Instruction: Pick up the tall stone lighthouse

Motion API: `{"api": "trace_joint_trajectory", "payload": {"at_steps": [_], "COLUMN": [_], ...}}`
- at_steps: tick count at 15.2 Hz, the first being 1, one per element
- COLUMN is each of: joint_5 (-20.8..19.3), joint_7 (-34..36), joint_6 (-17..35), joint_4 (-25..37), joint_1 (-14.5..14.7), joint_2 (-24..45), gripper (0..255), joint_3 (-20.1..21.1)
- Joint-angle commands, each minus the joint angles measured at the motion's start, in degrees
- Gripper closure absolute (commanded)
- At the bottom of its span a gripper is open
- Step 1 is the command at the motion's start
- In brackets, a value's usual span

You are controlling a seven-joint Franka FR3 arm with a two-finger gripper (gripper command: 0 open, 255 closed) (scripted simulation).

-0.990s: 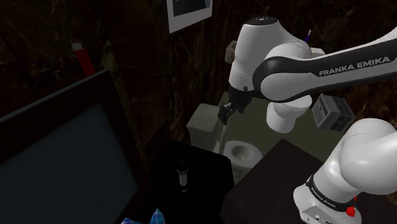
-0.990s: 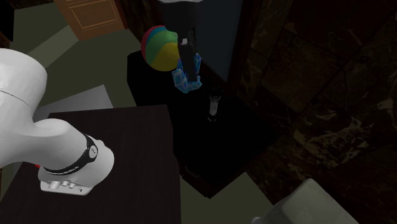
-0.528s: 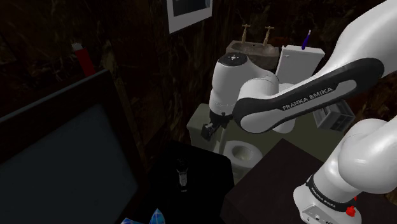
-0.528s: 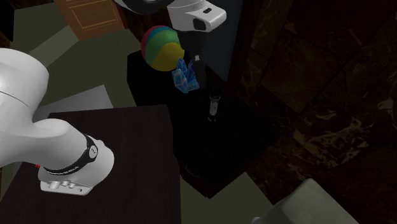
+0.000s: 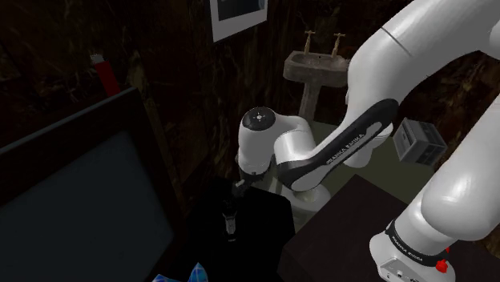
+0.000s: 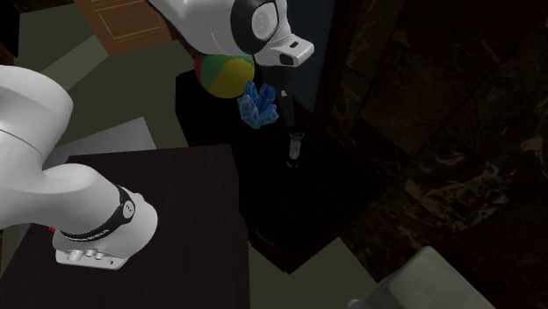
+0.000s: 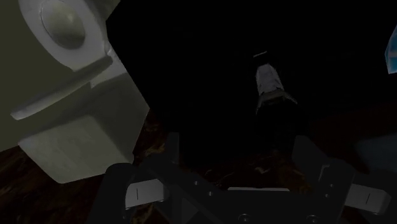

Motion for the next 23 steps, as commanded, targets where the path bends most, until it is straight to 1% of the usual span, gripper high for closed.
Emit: {"api": "trace_joint_trajectory", "payload": {"at_steps": [1, 3, 4, 6, 8, 9, 16, 18, 19, 23], "joint_5": [-8.89, -16.31, -19.39, -24.61, -28.77, -29.02, -35.05, -35.04, -34.95, -34.97], "joint_7": [7.27, 13.35, 15.88, 20.14, 23.48, 23.69, 28.9, 28.9, 28.85, 28.87], "joint_6": [0.7, 0.31, 0.07, -0.5, -1.09, -1.11, 0.84, 0.85, 0.79, 0.8], "joint_4": [2.4, 5.8, 7.56, 11.21, 15.0, 15.31, 17.62, 17.62, 17.61, 17.61], "joint_1": [0.8, 3.19, 4.76, 7.84, 10.82, 11.12, 13.79, 13.8, 13.79, 13.8], "joint_2": [5.59, 11.29, 13.96, 19.05, 23.89, 24.25, 29.92, 29.92, 29.86, 29.87], "gripper": [0, 0, 0, 0, 0, 0, 0, 0, 255, 255], "joint_3": [-0.47, -2.28, -3.49, -5.79, -7.91, -8.14, -11.65, -11.66, -11.59, -11.6]}}
